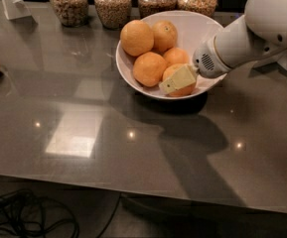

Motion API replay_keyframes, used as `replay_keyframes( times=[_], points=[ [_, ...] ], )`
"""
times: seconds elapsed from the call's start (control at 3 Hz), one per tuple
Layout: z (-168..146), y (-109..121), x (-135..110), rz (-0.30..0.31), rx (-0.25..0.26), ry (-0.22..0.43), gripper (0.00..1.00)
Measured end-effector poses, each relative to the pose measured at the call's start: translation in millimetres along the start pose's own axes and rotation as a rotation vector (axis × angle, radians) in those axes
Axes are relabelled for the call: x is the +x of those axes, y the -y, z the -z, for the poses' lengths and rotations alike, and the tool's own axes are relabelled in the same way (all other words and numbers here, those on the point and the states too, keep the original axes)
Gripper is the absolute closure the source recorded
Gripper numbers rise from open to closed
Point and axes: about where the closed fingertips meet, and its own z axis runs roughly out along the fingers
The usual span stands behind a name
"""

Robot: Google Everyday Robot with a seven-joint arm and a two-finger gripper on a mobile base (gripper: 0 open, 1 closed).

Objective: Pick orange from white bowl

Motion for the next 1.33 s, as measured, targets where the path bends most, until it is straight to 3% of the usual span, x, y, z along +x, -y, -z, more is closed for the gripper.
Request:
replay_keyframes(
  times=[0.33, 1.0, 1.33],
  points=[
    [-12, 9, -1, -0.004, 0.005, -0.004, 0.25],
    [-27, 16, 3, 0.034, 0.027, -0.031, 0.64],
    [-14, 6, -4, 0.060, 0.018, -0.022, 0.88]
  ],
)
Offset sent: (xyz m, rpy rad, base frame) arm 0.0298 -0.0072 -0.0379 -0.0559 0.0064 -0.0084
